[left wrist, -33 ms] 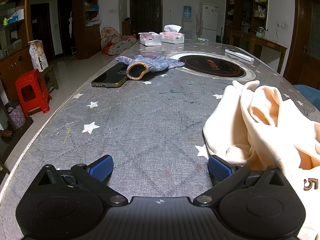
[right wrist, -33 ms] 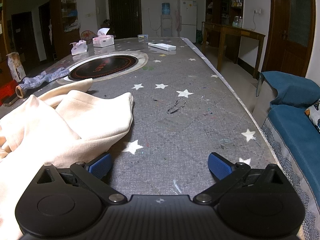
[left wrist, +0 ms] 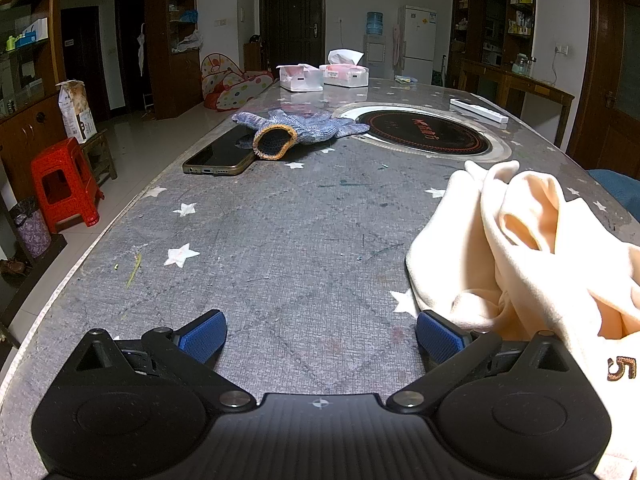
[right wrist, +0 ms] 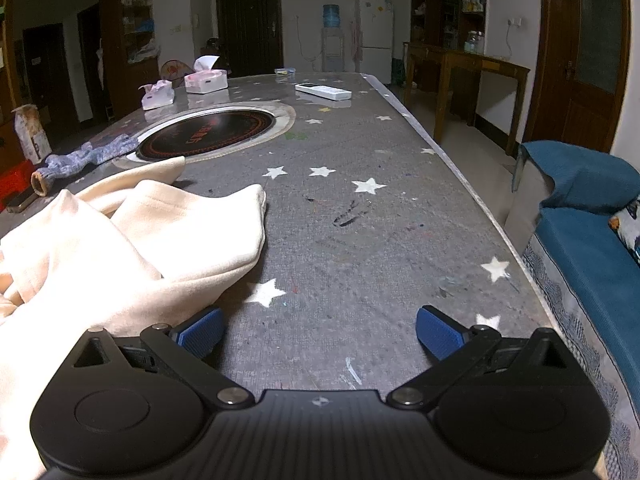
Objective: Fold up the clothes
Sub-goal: 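Move both grippers over the crumpled cream shirt, fingers open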
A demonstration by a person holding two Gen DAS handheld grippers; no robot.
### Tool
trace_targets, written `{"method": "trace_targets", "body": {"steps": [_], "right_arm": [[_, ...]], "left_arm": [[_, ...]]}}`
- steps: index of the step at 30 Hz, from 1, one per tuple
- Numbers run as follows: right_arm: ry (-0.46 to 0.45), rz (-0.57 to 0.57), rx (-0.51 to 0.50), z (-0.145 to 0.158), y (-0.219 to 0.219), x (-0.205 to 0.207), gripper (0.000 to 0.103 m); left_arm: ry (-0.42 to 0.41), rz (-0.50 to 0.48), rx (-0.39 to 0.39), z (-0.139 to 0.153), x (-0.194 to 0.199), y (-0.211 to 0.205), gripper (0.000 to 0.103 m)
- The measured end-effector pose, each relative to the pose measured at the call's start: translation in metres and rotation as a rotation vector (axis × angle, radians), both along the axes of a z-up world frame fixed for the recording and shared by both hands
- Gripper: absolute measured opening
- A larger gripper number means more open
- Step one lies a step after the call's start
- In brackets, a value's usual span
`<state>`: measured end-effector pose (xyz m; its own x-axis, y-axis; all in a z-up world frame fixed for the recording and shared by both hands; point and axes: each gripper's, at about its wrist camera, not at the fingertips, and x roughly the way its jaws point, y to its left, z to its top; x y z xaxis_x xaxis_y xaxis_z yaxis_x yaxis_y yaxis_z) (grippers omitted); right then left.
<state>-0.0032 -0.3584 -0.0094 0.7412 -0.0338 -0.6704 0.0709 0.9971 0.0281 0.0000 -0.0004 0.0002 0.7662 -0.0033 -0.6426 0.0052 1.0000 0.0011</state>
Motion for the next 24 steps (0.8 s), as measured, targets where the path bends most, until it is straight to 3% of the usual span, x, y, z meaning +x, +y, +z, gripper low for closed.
{"method": "trace_targets", "body": {"steps": [4, 8, 12, 24], "right_arm": [[-0.006, 0.006, 0.037, 0.005, -0.003, 0.001, 0.103], [-0.084, 0.007, -0.020, 0.018, 0.006, -0.018, 0.103], [-0.104, 0.015, -0.030, 0.029, 0.004, -0.029, 0.103], [-0.146, 0.112, 0.020, 0.044, 0.016, -0.047, 0.103]], "left_arm": [[0.001, 0.000, 0.003, 0.000, 0.000, -0.001, 0.103], [0.005, 0.008, 0.002, 0.001, -0.002, -0.001, 0.103], [0.016, 0.016, 0.001, 0.003, -0.003, -0.001, 0.103], [0.025, 0.030, 0.020, 0.014, -0.018, -0.012, 0.103]]}}
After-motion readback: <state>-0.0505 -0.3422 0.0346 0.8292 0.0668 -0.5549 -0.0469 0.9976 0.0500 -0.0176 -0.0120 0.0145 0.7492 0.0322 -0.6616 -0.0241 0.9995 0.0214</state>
